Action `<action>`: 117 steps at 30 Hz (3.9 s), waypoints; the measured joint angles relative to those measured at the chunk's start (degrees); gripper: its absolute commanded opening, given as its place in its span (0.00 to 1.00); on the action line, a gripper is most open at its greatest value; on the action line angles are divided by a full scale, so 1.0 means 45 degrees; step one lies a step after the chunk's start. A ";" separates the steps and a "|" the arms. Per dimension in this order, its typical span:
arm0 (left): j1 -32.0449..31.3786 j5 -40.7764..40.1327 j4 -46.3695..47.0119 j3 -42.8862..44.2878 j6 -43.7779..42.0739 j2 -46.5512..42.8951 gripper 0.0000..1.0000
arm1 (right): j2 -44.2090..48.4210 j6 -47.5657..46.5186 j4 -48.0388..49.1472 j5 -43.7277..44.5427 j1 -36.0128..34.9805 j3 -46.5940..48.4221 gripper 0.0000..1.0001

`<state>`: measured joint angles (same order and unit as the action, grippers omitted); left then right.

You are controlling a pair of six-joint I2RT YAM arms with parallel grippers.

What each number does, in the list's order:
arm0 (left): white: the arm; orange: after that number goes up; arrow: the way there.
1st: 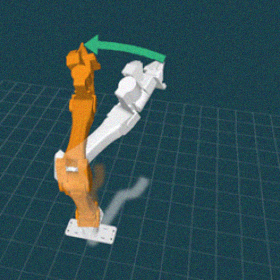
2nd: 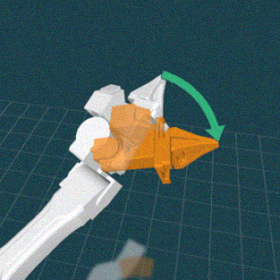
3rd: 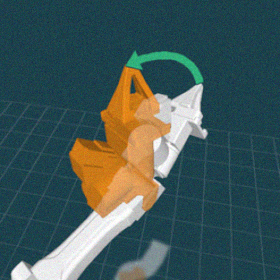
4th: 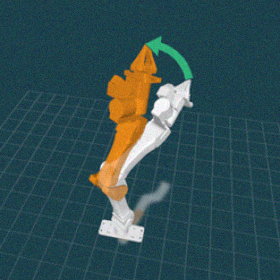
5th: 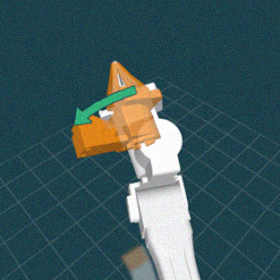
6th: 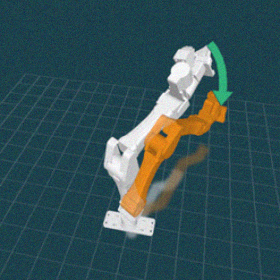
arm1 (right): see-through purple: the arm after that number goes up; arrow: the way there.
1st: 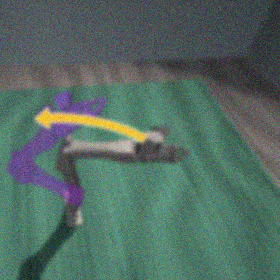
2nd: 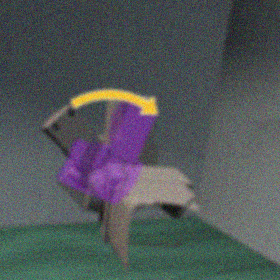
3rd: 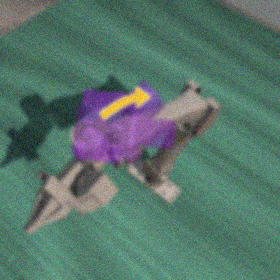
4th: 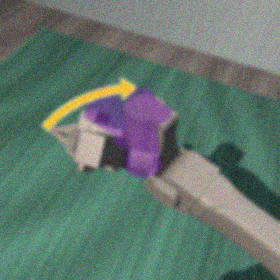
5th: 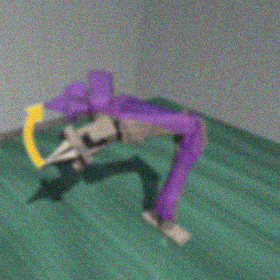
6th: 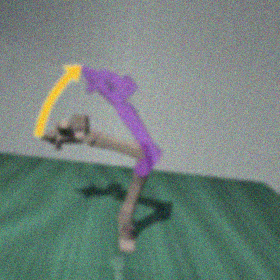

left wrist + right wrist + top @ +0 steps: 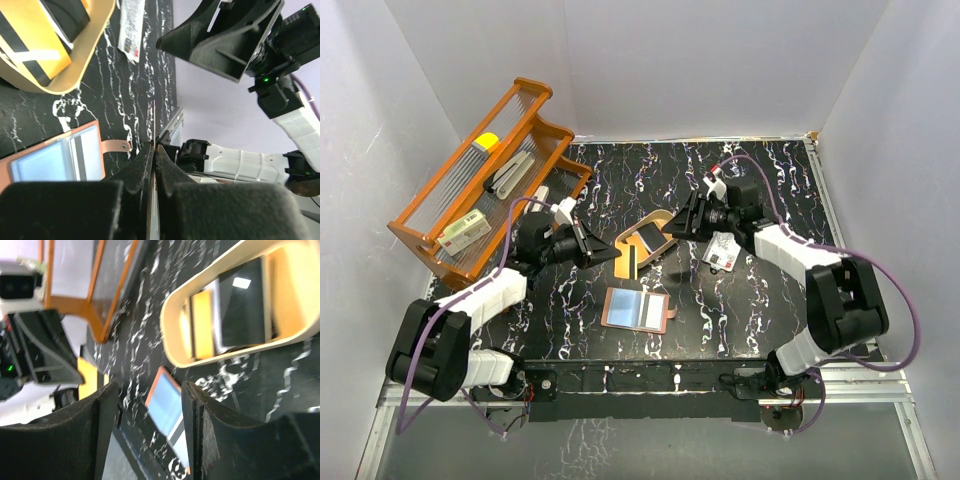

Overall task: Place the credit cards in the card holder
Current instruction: Insert the credit card into the card holder.

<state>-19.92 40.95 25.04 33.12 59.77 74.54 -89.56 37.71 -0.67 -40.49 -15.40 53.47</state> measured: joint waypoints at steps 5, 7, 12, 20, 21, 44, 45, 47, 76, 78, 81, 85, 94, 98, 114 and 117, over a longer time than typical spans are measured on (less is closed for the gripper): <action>0.0000 0.0563 0.1219 -0.0724 0.1107 -0.0355 0.00 | 0.1326 0.1695 0.1792 -0.0675 -0.0855 -0.1520 0.53; 0.0000 0.0748 0.1802 -0.0967 0.1622 -0.0369 0.00 | 0.1520 0.2419 0.2477 -0.0826 -0.1297 -0.1880 0.52; 0.0000 0.1073 0.3327 -0.1666 0.2822 -0.0364 0.00 | 0.1535 0.3453 0.3478 -0.0821 -0.2312 -0.1938 0.51; 0.0000 0.1350 0.4828 -0.1991 0.3871 -0.0359 0.00 | 0.1535 0.4308 0.4333 -0.0588 -0.3055 -0.2055 0.29; 0.0000 0.1365 0.4911 -0.1991 0.3920 -0.0359 0.00 | 0.1535 0.4362 0.4405 -0.0559 -0.3065 -0.2103 0.20; 0.0000 -0.2093 -0.4148 -0.0661 -0.1389 -0.1792 0.37 | 0.2414 0.3531 0.1967 0.2569 -0.4294 -0.2268 0.00; 0.0000 -0.2331 -0.4648 -0.0661 -0.1651 -0.1787 0.35 | 0.2414 0.3473 0.1841 0.2764 -0.4430 -0.2268 0.00; 0.0000 -0.2642 -0.5367 -0.0661 -0.2035 -0.1749 0.29 | 0.2404 0.3327 0.1695 0.3138 -0.4726 -0.2317 0.00; 0.0000 -0.1175 -0.3313 -0.2511 -0.2667 0.1394 0.02 | 0.0636 0.2739 0.2594 0.3254 -0.4988 -0.4469 0.00; 0.0000 -0.1161 -0.3269 -0.2521 -0.2667 0.1433 0.02 | 0.0627 0.2749 0.2715 0.3147 -0.4925 -0.4532 0.00; 0.0000 -0.1127 -0.3264 -0.2526 -0.2686 0.1452 0.02 | 0.0622 0.2754 0.2885 0.2919 -0.4809 -0.4580 0.00; 0.0000 -0.1132 -0.3298 -0.2526 -0.2759 0.1452 0.02 | 0.0627 0.2754 0.2919 0.2754 -0.4605 -0.4590 0.00; -0.0015 -0.1248 -0.3546 -0.2545 -0.2807 0.1268 0.02 | 0.0801 0.2739 0.2866 0.2637 -0.4362 -0.4823 0.00; -0.0015 -0.1282 -0.3570 -0.2623 -0.2754 0.1180 0.02 | 0.0801 0.2851 0.3152 0.2448 -0.4206 -0.5192 0.00; -0.0015 -0.1273 -0.3172 -0.2953 -0.2414 0.1054 0.02 | 0.0199 0.3706 0.5076 0.1307 -0.3871 -0.5848 0.00; -0.0015 -0.1268 -0.3167 -0.2958 -0.2380 0.1049 0.02 | 0.0151 0.3755 0.5270 0.1287 -0.3871 -0.5848 0.00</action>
<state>-19.99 35.24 10.79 19.81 49.06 79.26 -88.88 54.61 23.05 -34.70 -32.82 27.16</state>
